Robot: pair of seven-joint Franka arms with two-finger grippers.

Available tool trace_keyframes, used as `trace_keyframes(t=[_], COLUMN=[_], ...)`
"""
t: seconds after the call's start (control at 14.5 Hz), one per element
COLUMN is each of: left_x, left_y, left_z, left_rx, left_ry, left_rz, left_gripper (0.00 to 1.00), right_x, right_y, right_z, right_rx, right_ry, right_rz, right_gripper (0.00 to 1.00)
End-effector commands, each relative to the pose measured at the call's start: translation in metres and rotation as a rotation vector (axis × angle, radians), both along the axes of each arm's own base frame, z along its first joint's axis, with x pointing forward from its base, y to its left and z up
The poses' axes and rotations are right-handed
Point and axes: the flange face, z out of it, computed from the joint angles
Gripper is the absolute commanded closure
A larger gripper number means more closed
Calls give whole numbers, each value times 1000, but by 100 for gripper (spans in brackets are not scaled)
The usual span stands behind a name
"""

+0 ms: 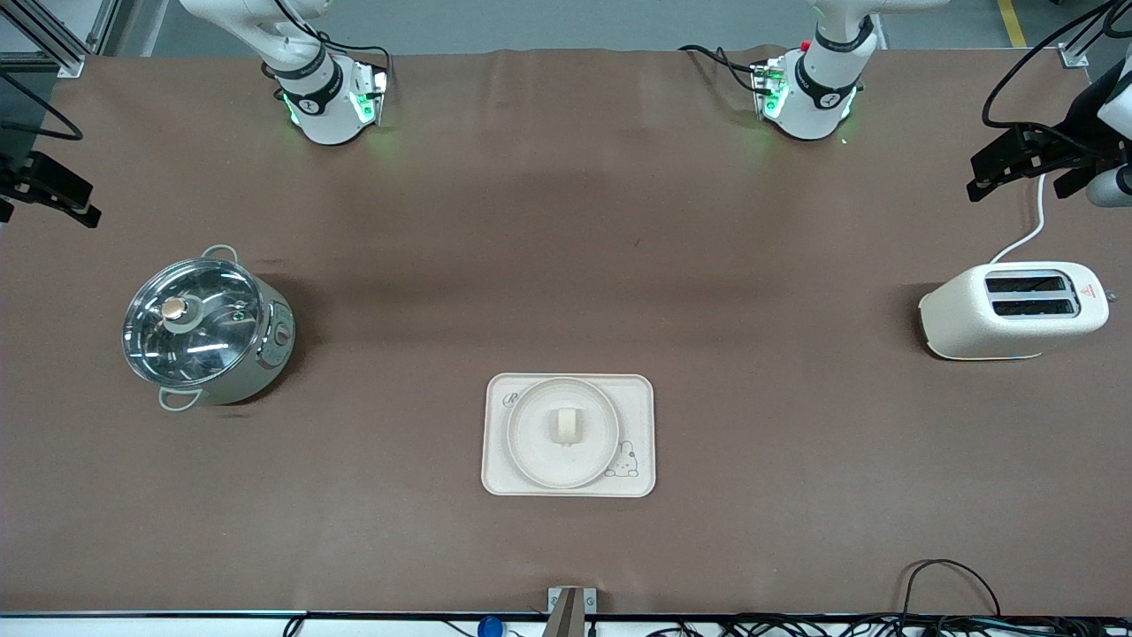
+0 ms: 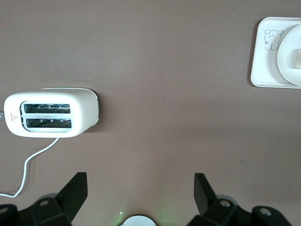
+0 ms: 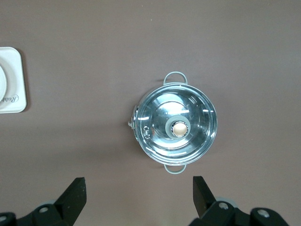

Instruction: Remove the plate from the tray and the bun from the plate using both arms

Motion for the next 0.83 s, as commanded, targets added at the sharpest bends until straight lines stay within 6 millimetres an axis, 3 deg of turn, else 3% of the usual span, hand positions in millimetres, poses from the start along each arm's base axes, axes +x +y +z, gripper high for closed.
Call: trace_keyframes(t=[0.0,0.21,0.41,0.55,0.69,0.76], left_x=[1,2,5,5,5,5], left_y=[1,0,0,1,2,2], left_z=[4,1,-3,-4,-4,-4], left_rx=[8,8,9,6,7,4], left_ry=[-8,-4,4,6,5,6], left_rz=[-20,-21,-20,-20,-17,-19], left_gripper=[0,0,0,0,0,0], right_x=[-5,-5,-6,-7,0,2], right_y=[4,4,6,4,-11,-9], right_z=[9,6,-16,-17,-20,-21], right_rx=[-7,19,24,42,53,77], right_ry=[-9,4,69,75,67,60], right_rz=[8,3,-5,-4,-23,-20], right_gripper=[0,0,0,0,0,0])
